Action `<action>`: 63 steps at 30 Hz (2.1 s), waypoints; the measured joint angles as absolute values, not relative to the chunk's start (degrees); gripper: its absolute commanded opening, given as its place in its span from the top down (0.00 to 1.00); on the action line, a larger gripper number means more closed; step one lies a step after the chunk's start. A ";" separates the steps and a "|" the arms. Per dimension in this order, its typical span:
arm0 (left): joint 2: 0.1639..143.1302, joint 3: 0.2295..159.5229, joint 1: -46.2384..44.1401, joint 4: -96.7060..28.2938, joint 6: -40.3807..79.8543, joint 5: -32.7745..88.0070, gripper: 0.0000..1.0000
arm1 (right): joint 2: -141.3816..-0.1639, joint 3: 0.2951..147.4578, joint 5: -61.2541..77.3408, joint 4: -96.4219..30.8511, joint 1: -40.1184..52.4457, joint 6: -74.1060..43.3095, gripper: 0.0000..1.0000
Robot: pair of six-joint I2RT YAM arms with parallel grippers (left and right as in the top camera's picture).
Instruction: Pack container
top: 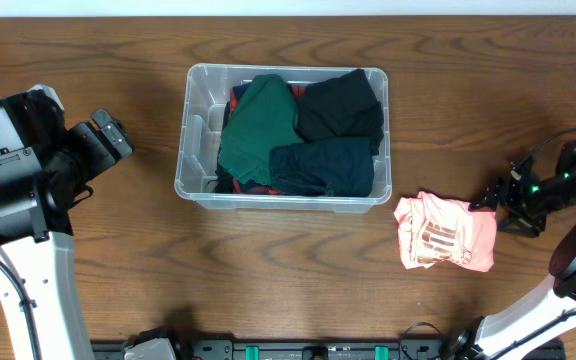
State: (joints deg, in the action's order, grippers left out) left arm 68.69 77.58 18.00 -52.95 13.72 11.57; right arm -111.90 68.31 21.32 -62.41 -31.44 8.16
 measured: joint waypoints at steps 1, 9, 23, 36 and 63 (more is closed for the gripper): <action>68.69 77.58 18.00 -52.95 13.72 11.57 0.02 | -111.87 68.01 21.69 -62.08 -31.44 8.03 0.27; 68.69 77.58 18.00 -52.95 13.72 11.57 0.02 | -110.83 65.10 25.67 -59.51 -31.42 6.92 0.35; 68.69 77.58 18.00 -52.95 13.72 11.57 0.02 | -109.23 64.77 31.44 -48.49 -31.53 8.91 0.05; 68.69 77.58 18.00 -52.95 13.72 11.55 0.02 | -109.25 64.01 33.19 -46.76 -31.70 27.77 0.09; 68.69 77.58 18.00 -52.95 13.72 11.57 0.02 | -106.30 56.53 34.63 -45.71 -31.75 18.83 0.24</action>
